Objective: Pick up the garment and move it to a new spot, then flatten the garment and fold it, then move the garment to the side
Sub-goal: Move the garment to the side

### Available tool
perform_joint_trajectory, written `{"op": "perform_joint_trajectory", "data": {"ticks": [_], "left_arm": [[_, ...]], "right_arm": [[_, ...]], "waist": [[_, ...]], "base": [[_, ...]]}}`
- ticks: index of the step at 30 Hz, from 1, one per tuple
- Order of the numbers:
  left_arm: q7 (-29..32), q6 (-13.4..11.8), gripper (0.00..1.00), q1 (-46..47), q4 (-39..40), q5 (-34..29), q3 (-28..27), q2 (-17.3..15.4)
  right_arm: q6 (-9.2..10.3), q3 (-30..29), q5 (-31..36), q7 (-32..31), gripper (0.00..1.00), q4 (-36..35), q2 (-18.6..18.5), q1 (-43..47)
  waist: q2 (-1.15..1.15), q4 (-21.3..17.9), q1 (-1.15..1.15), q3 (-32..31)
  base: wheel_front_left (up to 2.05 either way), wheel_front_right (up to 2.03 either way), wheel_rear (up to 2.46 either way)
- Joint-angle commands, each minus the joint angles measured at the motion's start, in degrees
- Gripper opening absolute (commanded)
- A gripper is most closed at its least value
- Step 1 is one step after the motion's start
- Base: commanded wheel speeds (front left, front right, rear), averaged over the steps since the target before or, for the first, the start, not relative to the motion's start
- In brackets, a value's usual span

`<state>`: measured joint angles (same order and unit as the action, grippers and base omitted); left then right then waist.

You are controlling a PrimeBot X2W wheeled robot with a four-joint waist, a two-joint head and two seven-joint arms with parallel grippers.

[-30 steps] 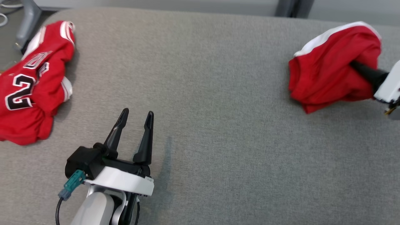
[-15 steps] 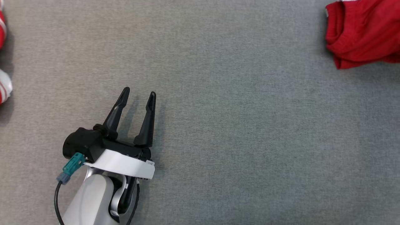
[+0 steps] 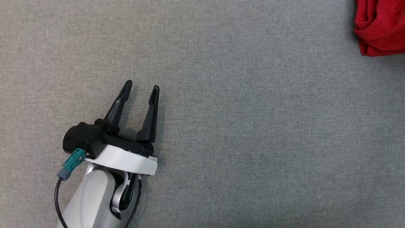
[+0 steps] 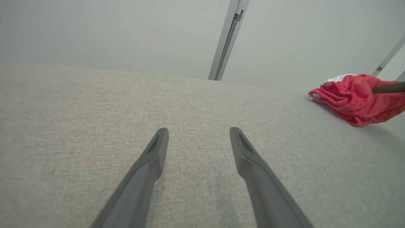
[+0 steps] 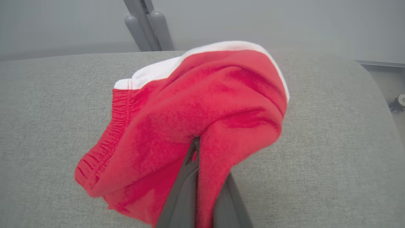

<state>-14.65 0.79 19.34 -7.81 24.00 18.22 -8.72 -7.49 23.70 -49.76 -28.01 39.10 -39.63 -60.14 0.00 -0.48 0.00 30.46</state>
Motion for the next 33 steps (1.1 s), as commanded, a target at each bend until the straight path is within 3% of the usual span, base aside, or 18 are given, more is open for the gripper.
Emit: {"op": "perform_joint_trajectory", "data": {"ticks": [1,6,7,8,9,10,18,28,33], "left_arm": [[0.0,0.2,1.00,1.3,0.1,-0.4,-0.1,-0.5],[-0.2,0.1,1.00,1.5,-0.1,-0.4,0.2,-0.4],[-0.2,0.1,1.00,1.4,-0.1,-0.4,0.2,-0.4],[-0.2,0.1,1.00,1.3,-0.2,-0.3,0.3,-0.4],[-0.2,0.1,1.00,1.3,-0.3,-0.3,0.3,-0.4],[-0.2,0.1,1.00,1.2,-0.4,-0.2,0.3,-0.4],[-0.4,0.2,1.00,0.0,-1.3,0.2,0.1,-0.6],[-0.5,-0.6,1.00,-3.6,-1.7,1.0,-0.8,-1.1],[-0.5,-0.9,1.00,-5.9,-1.7,1.7,-1.3,-1.1]], "right_arm": [[-0.01,0.3,1.2,0.8,0.00,0.7,-0.7,-1.0],[-0.01,1.6,2.8,1.3,0.00,4.0,-0.1,-2.1],[-0.01,1.6,2.8,1.3,0.15,4.6,0.2,-2.4],[-0.01,1.7,2.9,1.3,0.38,5.2,0.5,-2.6],[-0.01,1.8,3.2,1.4,0.87,5.8,0.6,-2.7],[-0.01,1.9,3.4,1.5,1.00,6.3,0.7,-2.8],[-0.01,4.0,5.0,3.6,1.00,8.0,2.5,-1.8],[-0.01,6.5,8.6,5.3,1.00,8.6,1.1,0.6],[-0.01,5.1,6.2,8.1,1.00,5.5,2.0,3.1]], "waist": [[0.00,0.0,0.00,0.1],[0.00,-0.1,0.00,0.1],[0.00,-0.2,0.00,0.0],[0.00,-0.2,0.00,0.0],[0.00,-0.3,0.00,-0.1],[0.00,-0.3,0.00,-0.3],[0.00,-1.2,0.00,-3.7],[0.00,-2.6,0.00,-11.6],[0.00,-2.6,0.00,-15.7]], "base": [[0.00,0.00,0.00],[0.00,0.00,0.00],[0.00,0.00,0.00],[0.00,0.00,0.00],[0.00,0.00,0.00],[0.00,0.00,0.00],[0.00,0.00,0.00],[0.00,0.00,0.00],[0.00,0.00,0.00]]}}
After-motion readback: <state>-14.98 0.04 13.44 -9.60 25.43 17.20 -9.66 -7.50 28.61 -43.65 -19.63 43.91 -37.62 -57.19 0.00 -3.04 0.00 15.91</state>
